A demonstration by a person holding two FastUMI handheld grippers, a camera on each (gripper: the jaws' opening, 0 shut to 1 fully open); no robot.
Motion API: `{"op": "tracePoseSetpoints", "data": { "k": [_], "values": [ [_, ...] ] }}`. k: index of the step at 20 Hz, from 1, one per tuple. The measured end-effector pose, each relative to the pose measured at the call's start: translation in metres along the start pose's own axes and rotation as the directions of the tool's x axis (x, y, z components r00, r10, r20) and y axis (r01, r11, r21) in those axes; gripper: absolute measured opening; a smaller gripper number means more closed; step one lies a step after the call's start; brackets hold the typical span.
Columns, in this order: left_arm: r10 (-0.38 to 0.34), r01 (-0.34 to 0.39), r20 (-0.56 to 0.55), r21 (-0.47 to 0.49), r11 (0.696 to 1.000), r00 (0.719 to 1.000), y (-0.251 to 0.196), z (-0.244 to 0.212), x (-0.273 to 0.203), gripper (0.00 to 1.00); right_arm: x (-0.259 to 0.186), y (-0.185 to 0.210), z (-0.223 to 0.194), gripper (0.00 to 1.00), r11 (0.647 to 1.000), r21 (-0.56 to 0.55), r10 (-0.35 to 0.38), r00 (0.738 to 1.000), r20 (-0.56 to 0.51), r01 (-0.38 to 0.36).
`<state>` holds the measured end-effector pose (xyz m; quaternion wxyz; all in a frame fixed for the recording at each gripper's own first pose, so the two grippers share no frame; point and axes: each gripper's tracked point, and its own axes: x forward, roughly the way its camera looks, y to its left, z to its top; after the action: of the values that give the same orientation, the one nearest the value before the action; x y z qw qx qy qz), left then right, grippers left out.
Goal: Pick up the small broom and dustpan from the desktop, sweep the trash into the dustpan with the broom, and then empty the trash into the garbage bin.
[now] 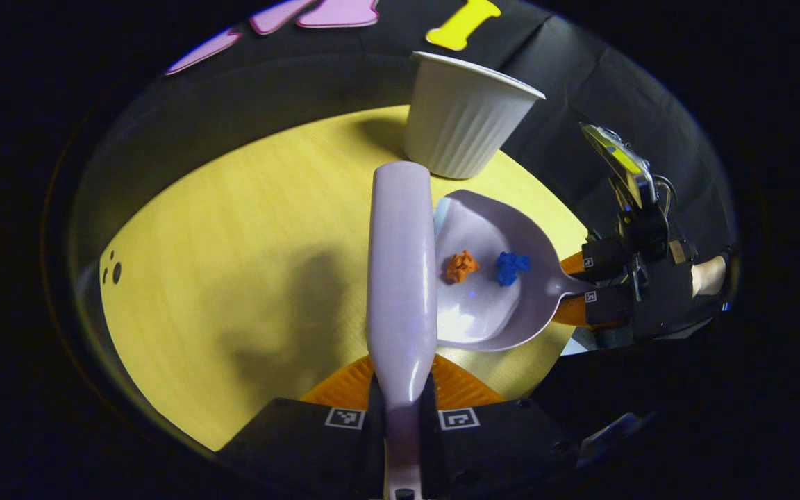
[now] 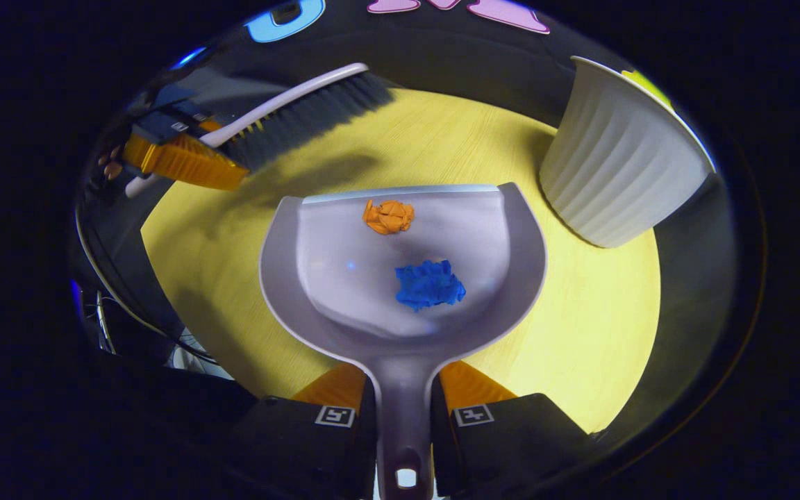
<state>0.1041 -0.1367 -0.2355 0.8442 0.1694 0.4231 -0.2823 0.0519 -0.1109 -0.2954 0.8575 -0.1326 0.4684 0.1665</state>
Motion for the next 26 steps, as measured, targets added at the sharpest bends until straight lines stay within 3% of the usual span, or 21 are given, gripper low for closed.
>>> {"op": "tracePoseSetpoints", "data": {
  "k": [3, 6, 11, 14, 17, 18, 19, 20, 21, 22, 23, 26],
  "values": [
    [0.11, -0.104, 0.059, -0.1, 0.99, 0.992, 0.013, -0.046, 0.006, 0.24, -0.024, -0.008, 0.005, 0.37, 1.0, 0.017, -0.019, 1.0, 0.024, 0.018],
    [0.158, -0.146, 0.054, -0.18, 0.973, 0.986, 0.007, -0.101, 0.02, 0.24, -0.053, -0.015, 0.016, 0.37, 0.999, 0.022, -0.037, 0.998, 0.048, 0.036],
    [0.17, -0.149, 0.045, -0.306, 0.941, 0.984, -0.006, -0.163, 0.013, 0.24, -0.116, -0.04, 0.039, 0.37, 0.998, 0.062, -0.032, 0.995, 0.09, 0.027],
    [0.167, -0.14, 0.045, -0.361, 0.922, 0.985, -0.011, -0.182, 0.012, 0.24, -0.149, -0.051, 0.056, 0.36, 0.993, 0.116, 0.001, 0.994, 0.113, -0.014],
    [0.174, -0.145, 0.041, -0.384, 0.912, 0.984, -0.013, -0.191, 0.012, 0.24, -0.177, -0.065, 0.077, 0.37, 0.993, 0.118, -0.017, 0.988, 0.152, -0.001],
    [0.176, -0.147, 0.04, -0.393, 0.908, 0.983, -0.014, -0.191, 0.011, 0.24, -0.184, -0.073, 0.087, 0.32, 0.993, 0.121, -0.024, 0.986, 0.167, 0.004],
    [0.176, -0.145, 0.041, -0.402, 0.904, 0.984, -0.014, -0.19, 0.011, 0.24, -0.192, -0.079, 0.092, 0.37, 0.991, 0.136, -0.031, 0.983, 0.183, 0.006],
    [0.175, -0.142, 0.044, -0.41, 0.901, 0.984, -0.014, -0.19, 0.01, 0.24, -0.198, -0.089, 0.1, 0.41, 0.988, 0.153, -0.045, 0.979, 0.199, 0.014],
    [0.179, -0.146, 0.043, -0.412, 0.9, 0.983, -0.011, -0.189, 0.008, 0.24, -0.203, -0.105, 0.11, 0.37, 0.986, 0.164, -0.068, 0.974, 0.216, 0.033],
    [0.186, -0.153, 0.041, -0.411, 0.899, 0.982, -0.009, -0.19, 0.007, 0.24, -0.207, -0.125, 0.12, 0.41, 0.983, 0.171, -0.101, 0.968, 0.229, 0.062],
    [0.192, -0.161, 0.037, -0.41, 0.898, 0.981, -0.006, -0.188, 0.007, 0.24, -0.209, -0.141, 0.126, 0.37, 0.979, 0.18, -0.136, 0.961, 0.24, 0.094],
    [0.218, -0.18, 0.041, -0.425, 0.887, 0.975, 0.003, -0.183, -0.001, 0.24, -0.215, -0.197, 0.143, 0.37, 0.96, 0.214, -0.234, 0.938, 0.254, 0.181]
  ]
}}
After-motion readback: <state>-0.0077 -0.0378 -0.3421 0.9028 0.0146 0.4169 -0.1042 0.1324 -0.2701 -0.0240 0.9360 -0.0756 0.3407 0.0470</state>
